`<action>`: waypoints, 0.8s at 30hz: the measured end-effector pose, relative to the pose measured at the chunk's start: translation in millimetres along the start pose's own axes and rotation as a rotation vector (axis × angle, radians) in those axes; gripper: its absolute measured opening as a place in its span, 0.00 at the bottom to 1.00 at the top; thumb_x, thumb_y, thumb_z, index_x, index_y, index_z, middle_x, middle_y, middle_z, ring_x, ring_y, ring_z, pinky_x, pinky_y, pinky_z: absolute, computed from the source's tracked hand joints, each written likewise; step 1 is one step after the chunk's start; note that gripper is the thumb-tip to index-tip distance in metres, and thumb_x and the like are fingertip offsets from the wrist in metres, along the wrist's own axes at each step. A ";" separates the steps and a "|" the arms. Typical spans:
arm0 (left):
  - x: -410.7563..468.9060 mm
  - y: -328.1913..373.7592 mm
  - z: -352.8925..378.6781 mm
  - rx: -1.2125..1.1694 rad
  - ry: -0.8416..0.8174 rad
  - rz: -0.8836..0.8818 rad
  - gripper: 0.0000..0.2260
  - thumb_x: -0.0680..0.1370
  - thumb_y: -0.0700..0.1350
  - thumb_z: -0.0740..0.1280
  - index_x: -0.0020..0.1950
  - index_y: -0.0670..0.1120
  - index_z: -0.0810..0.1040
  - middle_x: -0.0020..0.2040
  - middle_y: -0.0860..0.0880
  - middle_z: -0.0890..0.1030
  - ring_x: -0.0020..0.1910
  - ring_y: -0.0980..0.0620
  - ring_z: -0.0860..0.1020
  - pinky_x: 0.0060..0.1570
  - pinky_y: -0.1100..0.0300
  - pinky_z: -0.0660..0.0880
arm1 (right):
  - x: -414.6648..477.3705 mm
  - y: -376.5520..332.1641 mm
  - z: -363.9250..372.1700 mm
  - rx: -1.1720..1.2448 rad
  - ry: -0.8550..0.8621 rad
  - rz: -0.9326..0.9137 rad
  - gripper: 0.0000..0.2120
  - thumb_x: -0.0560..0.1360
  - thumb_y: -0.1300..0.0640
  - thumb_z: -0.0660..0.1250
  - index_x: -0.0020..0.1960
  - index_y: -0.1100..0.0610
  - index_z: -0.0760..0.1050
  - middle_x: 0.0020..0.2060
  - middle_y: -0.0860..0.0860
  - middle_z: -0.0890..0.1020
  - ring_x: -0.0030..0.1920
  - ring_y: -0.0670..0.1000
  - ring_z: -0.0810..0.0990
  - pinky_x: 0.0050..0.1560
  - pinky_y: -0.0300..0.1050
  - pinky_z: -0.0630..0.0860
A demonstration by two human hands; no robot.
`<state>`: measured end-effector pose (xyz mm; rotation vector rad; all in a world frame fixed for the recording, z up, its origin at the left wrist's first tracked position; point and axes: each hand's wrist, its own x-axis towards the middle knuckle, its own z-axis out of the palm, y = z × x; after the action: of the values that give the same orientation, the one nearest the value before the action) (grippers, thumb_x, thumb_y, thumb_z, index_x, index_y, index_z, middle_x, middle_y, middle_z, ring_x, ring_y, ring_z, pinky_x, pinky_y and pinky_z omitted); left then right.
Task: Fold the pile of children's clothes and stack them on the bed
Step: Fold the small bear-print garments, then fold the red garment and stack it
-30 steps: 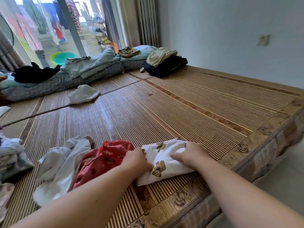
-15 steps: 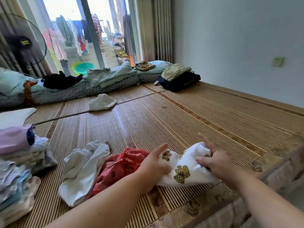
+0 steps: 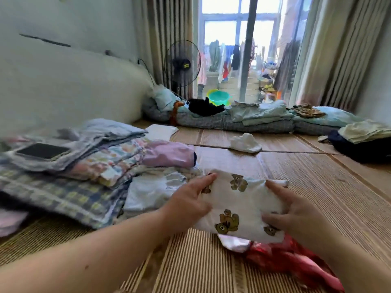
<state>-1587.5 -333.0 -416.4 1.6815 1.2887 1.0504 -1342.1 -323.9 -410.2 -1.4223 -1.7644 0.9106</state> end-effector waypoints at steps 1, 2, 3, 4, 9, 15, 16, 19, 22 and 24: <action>-1.0 -4.9 -24.4 0.033 0.044 -0.005 0.31 0.75 0.31 0.65 0.73 0.54 0.64 0.64 0.52 0.75 0.52 0.57 0.80 0.48 0.64 0.79 | 14.2 -13.2 20.1 -0.025 -0.024 -0.028 0.39 0.68 0.64 0.76 0.73 0.46 0.64 0.50 0.42 0.74 0.39 0.39 0.79 0.37 0.29 0.75; -1.8 -8.7 -44.0 0.065 0.077 -0.013 0.31 0.74 0.32 0.65 0.73 0.54 0.65 0.62 0.51 0.76 0.52 0.57 0.80 0.49 0.63 0.79 | 27.7 -24.1 37.7 -0.059 -0.037 -0.055 0.40 0.68 0.64 0.75 0.74 0.47 0.63 0.51 0.42 0.74 0.42 0.40 0.78 0.40 0.30 0.75; -0.4 -16.7 -66.3 0.097 0.106 -0.025 0.31 0.74 0.33 0.66 0.73 0.54 0.65 0.62 0.51 0.77 0.52 0.56 0.80 0.51 0.61 0.79 | 44.1 -35.4 56.9 -0.090 -0.052 -0.087 0.40 0.68 0.63 0.75 0.75 0.48 0.62 0.54 0.44 0.74 0.46 0.42 0.77 0.45 0.34 0.76; 1.3 -23.0 -84.1 0.117 0.130 -0.037 0.31 0.74 0.34 0.66 0.73 0.54 0.65 0.62 0.50 0.77 0.53 0.53 0.80 0.52 0.58 0.79 | 60.0 -46.1 73.6 -0.128 -0.057 -0.113 0.41 0.69 0.62 0.74 0.76 0.48 0.60 0.59 0.49 0.74 0.50 0.46 0.76 0.48 0.38 0.76; 27.0 -62.1 -149.4 0.099 0.281 -0.122 0.25 0.68 0.40 0.66 0.55 0.69 0.75 0.54 0.52 0.82 0.48 0.48 0.81 0.50 0.53 0.80 | 137.6 -84.2 145.5 -0.307 -0.095 -0.177 0.37 0.70 0.60 0.70 0.75 0.50 0.61 0.64 0.55 0.73 0.53 0.51 0.72 0.52 0.44 0.73; 58.5 -125.7 -173.8 0.477 0.247 -0.410 0.31 0.73 0.37 0.64 0.76 0.49 0.63 0.73 0.45 0.68 0.63 0.45 0.73 0.53 0.59 0.74 | 192.1 -66.2 206.3 -0.535 -0.210 -0.058 0.28 0.74 0.52 0.65 0.73 0.52 0.64 0.66 0.58 0.71 0.62 0.57 0.73 0.62 0.51 0.74; 60.0 -129.9 -172.1 0.568 0.218 -0.436 0.30 0.74 0.39 0.63 0.76 0.49 0.63 0.73 0.44 0.68 0.66 0.44 0.71 0.56 0.59 0.72 | 194.8 -60.6 209.3 -0.536 -0.210 -0.047 0.27 0.75 0.50 0.64 0.73 0.52 0.65 0.68 0.59 0.69 0.63 0.57 0.72 0.63 0.49 0.72; 59.8 -133.9 -166.3 0.644 0.202 -0.457 0.29 0.74 0.46 0.63 0.76 0.53 0.63 0.75 0.42 0.62 0.73 0.42 0.61 0.69 0.53 0.62 | 188.0 -50.2 201.9 -0.470 -0.173 -0.065 0.29 0.76 0.47 0.65 0.75 0.52 0.63 0.74 0.56 0.62 0.71 0.55 0.65 0.69 0.48 0.64; 53.2 -118.3 -147.5 0.688 0.234 -0.320 0.29 0.75 0.44 0.63 0.75 0.56 0.62 0.78 0.45 0.54 0.76 0.41 0.52 0.74 0.46 0.53 | 161.9 -46.2 176.2 -0.410 -0.108 -0.136 0.31 0.76 0.45 0.66 0.76 0.48 0.60 0.77 0.52 0.56 0.75 0.54 0.60 0.71 0.51 0.62; 48.1 -97.3 -120.3 0.696 0.223 -0.169 0.28 0.75 0.44 0.64 0.74 0.58 0.63 0.78 0.47 0.53 0.77 0.43 0.51 0.74 0.47 0.52 | 137.6 -40.1 151.7 -0.452 -0.058 -0.173 0.32 0.75 0.43 0.66 0.76 0.46 0.59 0.77 0.50 0.56 0.75 0.53 0.59 0.70 0.50 0.63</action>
<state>-1725.6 -256.2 -452.5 1.9265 2.0737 0.7403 -1513.8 -210.2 -443.8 -1.4915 -2.1950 0.4825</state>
